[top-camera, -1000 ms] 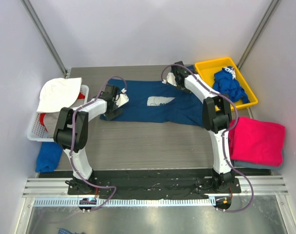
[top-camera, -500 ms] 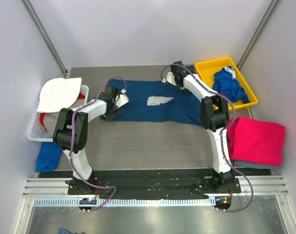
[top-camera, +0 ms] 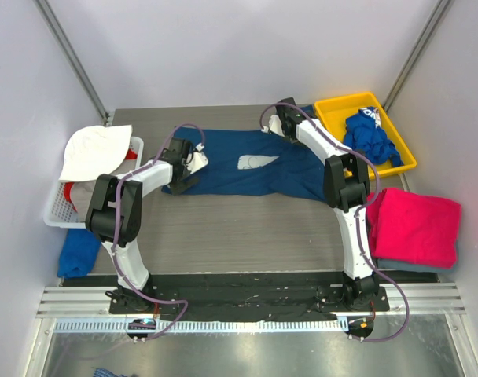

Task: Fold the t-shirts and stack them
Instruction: Fold the flattened tshirt in 1/3 of the way

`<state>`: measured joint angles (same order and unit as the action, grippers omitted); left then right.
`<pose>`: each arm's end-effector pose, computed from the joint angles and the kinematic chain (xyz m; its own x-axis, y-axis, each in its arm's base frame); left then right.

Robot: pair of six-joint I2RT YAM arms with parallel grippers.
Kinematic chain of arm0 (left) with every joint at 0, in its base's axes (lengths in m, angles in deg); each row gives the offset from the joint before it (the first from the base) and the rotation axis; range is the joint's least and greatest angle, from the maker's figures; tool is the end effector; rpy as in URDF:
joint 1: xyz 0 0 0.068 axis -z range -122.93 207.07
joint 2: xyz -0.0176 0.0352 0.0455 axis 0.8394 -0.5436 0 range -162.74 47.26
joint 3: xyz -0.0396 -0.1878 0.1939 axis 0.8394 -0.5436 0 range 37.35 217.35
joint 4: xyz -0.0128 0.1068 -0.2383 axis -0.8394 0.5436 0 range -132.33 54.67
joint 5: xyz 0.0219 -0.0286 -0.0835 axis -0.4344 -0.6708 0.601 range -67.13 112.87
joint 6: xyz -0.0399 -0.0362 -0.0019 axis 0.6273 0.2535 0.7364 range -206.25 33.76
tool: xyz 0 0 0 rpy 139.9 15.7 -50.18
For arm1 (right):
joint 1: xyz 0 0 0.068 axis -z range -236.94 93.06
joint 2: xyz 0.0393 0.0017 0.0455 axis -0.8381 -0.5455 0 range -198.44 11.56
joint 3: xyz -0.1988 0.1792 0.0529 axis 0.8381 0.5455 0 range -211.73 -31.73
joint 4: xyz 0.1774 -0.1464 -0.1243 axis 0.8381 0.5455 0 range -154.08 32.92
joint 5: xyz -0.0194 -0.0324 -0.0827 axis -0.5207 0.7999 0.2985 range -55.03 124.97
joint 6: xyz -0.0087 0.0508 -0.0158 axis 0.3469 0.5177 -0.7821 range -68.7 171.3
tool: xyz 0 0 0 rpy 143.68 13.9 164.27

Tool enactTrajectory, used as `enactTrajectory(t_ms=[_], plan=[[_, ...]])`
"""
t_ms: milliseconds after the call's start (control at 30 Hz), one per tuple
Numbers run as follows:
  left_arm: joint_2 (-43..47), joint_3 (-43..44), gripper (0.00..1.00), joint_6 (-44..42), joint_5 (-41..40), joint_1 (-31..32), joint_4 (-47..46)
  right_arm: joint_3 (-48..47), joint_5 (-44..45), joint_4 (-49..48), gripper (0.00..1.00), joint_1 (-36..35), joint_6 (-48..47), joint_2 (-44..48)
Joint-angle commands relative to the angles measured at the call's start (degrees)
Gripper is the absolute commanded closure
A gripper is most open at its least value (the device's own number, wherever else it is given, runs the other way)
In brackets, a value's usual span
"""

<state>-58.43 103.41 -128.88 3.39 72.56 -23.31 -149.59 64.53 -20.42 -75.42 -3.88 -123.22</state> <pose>0.3639 -0.0886 0.1657 -0.5482 0.8145 -0.1897 0.6197 0.5479 0.5620 0.4888 0.1447 0.1956 -0.4341 -0.8980 0.0723 -0.7043 0.2883 -0.6487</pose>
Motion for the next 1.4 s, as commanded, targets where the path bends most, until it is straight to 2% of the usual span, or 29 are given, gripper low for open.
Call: enactTrajectory(t_ms=[0,133,267,467,700,867,967,1100,1367], plan=[[0.8,0.7,0.00,-0.1,-0.5,0.3,-1.4,-0.9,2.1,-2.8,0.82,0.1,0.1,0.7],[0.9,0.6,0.00,-0.1,-0.6,0.4,-1.4,-0.2,1.0,-3.3,0.72,-0.2,1.0,1.5],[0.8,0.7,0.00,0.1,-0.6,0.5,-1.4,-0.3,0.7,-3.7,0.67,-0.4,1.7,1.9],[0.8,0.5,0.00,-0.1,-0.9,0.7,-1.4,0.4,-1.8,-0.9,0.66,-0.6,4.9,3.7],[1.5,0.3,0.00,0.7,0.0,0.7,-1.4,12.6,-10.4,-2.9,0.70,-1.4,11.0,11.1],[1.5,0.4,0.00,1.2,0.2,0.7,-1.2,14.0,-15.7,-3.1,0.72,-1.4,14.0,11.4],[1.7,0.2,0.00,1.1,0.1,0.8,-1.0,14.2,-18.0,-3.1,0.66,-1.4,15.1,10.9],[1.4,0.3,0.00,0.9,0.1,0.8,-0.9,13.9,-17.9,-3.7,0.54,-1.2,15.3,9.8],[0.8,0.2,0.00,0.6,0.0,0.8,-1.2,12.1,-17.6,-5.1,0.55,-1.2,14.7,7.4]])
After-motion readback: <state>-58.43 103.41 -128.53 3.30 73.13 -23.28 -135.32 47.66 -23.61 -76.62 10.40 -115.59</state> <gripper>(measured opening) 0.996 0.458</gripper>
